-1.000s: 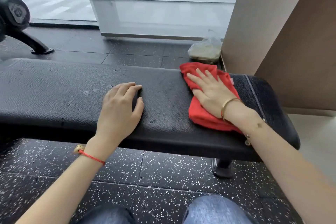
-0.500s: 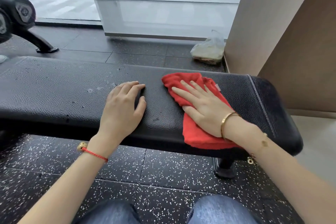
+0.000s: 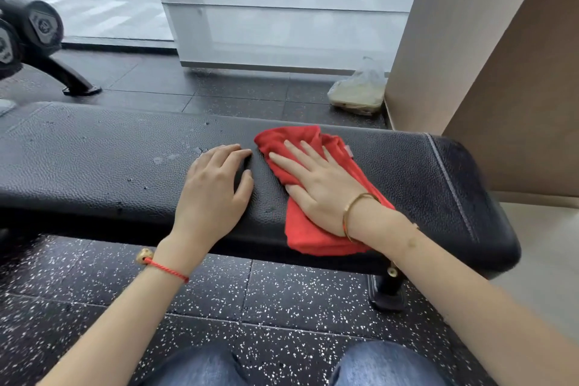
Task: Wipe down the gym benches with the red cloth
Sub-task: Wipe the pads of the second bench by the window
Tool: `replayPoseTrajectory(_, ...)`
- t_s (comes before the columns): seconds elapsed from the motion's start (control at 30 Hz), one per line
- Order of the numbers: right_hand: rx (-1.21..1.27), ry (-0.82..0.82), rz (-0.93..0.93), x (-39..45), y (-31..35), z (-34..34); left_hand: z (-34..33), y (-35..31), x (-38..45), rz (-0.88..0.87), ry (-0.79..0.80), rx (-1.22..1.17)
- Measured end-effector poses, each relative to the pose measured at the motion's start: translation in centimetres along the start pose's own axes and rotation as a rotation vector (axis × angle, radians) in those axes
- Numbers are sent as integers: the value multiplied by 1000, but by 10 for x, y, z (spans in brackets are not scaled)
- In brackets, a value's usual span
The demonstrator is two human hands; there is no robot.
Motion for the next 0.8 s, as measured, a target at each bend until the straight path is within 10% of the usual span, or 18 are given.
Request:
replayPoseTrajectory(0.3,8,27,-254,19,-69,12,-1,0,-1,4,2,25)
replayPoseTrajectory(0.63,12,10,22,-11,1,2,0,0,0,-1,5,-4)
replayPoseTrajectory(0.8,28,3,-138,-37,-60,13,1,-1,-1,-1,4,-4)
Point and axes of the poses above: each hand's wrist, its own x-axis towards the middle knuckle, its own z-axis out of the back of the hand, y = z × x, the point moved 9 cm from there along x, towards the middle knuckle
